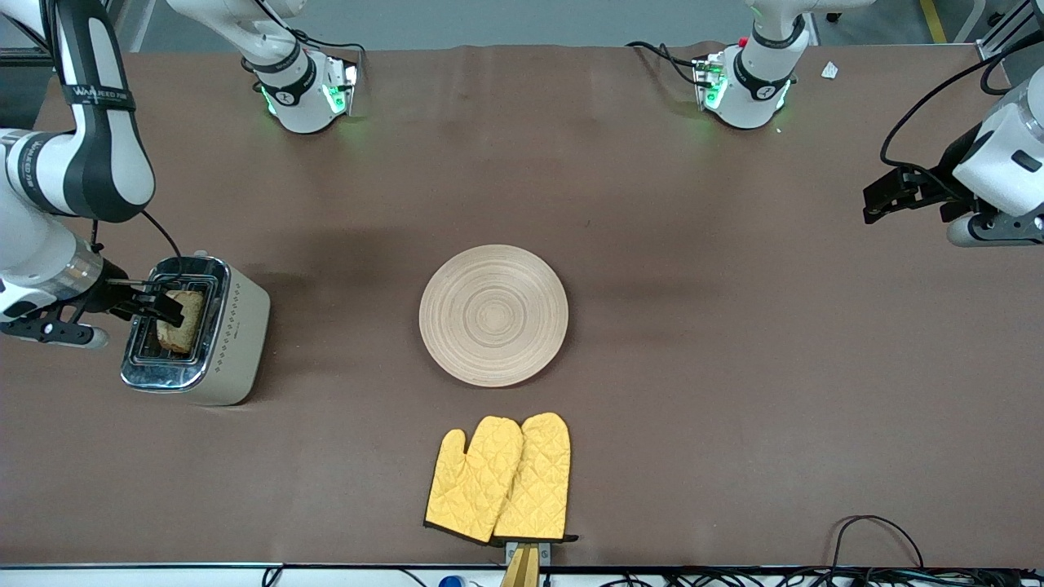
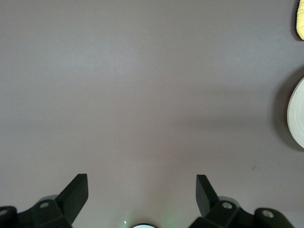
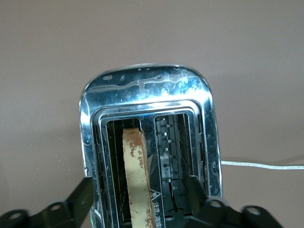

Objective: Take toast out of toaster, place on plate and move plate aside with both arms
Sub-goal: 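Lower the right gripper and grasp the bread slice in the toaster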

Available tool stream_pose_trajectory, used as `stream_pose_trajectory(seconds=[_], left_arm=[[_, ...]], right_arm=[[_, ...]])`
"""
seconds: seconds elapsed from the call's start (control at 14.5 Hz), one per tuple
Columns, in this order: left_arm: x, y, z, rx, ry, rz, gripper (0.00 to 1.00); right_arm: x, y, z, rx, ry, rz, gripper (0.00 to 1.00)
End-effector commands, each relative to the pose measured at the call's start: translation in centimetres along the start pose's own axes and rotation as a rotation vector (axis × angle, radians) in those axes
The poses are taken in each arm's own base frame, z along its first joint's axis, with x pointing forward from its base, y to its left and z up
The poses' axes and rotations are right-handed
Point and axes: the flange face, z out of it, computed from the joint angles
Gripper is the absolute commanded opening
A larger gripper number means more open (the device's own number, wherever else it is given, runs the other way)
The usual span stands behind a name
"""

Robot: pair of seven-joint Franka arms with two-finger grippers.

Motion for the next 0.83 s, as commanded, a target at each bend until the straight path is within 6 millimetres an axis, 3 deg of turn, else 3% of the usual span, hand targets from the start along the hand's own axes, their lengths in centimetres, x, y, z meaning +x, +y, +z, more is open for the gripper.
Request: stream_pose_trajectory(seconds=[0.0, 0.07, 0.34, 0.55, 0.76], left_arm=[[-0.14, -0.28, -0.52, 0.0, -0.003, 0.012, 1.0], [-0.15, -0.2, -0.52, 0.001, -0.003, 0.013, 1.0], [-0.18, 0.15, -0.46, -0.007, -0.006, 0.019, 1.0], [-0.22, 0.42, -0.47, -0.008, -0.006, 0.024, 1.0], [-0.26, 0.35, -0.55, -0.01, -0.004, 0.022, 1.0]], right_arm=[[-0.47, -0.18, 0.9, -0.001, -0.018, -0.011, 0.81], [-0.51, -0.28, 1.15, -0.001, -0.022, -0.011, 0.77], [-0.5, -0.48, 1.6, -0.002, -0.03, -0.009, 0.43], [-0.48, -0.48, 1.73, -0.002, -0.033, 0.0, 0.1], [-0.2, -0.12, 1.0, -0.001, -0.019, 0.007, 0.0]])
